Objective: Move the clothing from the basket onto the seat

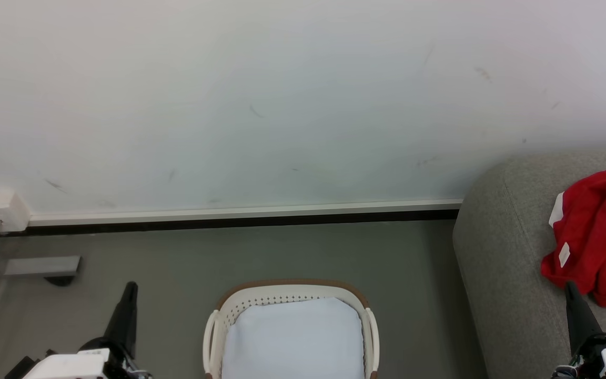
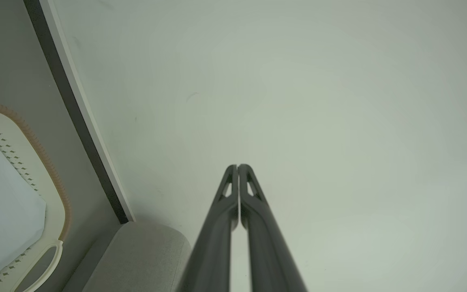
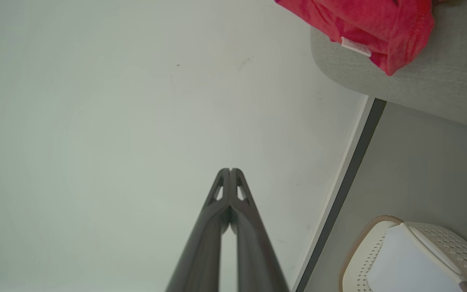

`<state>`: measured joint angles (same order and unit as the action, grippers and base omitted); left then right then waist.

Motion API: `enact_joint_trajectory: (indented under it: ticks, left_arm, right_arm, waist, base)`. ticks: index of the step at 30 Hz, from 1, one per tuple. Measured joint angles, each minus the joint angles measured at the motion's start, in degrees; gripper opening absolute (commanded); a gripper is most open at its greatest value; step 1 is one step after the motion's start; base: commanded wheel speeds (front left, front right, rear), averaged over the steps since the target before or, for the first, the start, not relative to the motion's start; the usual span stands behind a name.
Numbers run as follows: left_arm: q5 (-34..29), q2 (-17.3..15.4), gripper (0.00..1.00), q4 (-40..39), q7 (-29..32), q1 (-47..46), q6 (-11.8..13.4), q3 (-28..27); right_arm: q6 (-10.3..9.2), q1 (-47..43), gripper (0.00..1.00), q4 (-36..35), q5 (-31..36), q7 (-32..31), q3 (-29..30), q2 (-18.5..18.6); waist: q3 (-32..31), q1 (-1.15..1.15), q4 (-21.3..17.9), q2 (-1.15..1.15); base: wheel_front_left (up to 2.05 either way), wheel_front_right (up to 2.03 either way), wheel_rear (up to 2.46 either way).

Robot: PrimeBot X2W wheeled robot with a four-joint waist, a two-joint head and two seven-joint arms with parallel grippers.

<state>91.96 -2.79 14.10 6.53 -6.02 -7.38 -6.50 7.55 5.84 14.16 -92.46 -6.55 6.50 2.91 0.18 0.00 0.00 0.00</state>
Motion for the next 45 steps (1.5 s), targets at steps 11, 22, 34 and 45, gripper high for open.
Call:
enact_joint_trajectory:
  ticks: [11,22,34,45]
  left_arm:
    - [0.0,0.0,0.0,0.0,0.0,0.0,0.0,0.0]
    - [0.0,0.0,0.0,0.0,0.0,0.0,0.0,-0.02]
    - [0.0,0.0,0.0,0.0,0.0,0.0,0.0,-0.01]
    - [0.0,0.0,0.0,0.0,0.0,0.0,0.0,-0.03]
  right_arm:
    - [0.0,0.0,0.0,0.0,0.0,0.0,0.01,0.0]
    - [0.0,0.01,0.0,0.0,0.0,-0.01,0.02,-0.01]
    - [0.0,0.01,0.0,0.0,0.0,-0.01,0.02,-0.01]
    - [0.0,0.01,0.0,0.0,0.0,-0.01,0.03,-0.01]
  waist:
    - [0.0,0.0,0.0,0.0]
    - [0.0,0.0,0.0,0.0]
    - [0.0,0.0,0.0,0.0]
    - [0.0,0.0,0.0,0.0]
  base:
    - [0.0,0.0,0.0]
    - [0.0,0.0,0.0]
    - [0.0,0.0,0.0]
    - [0.0,0.0,0.0]
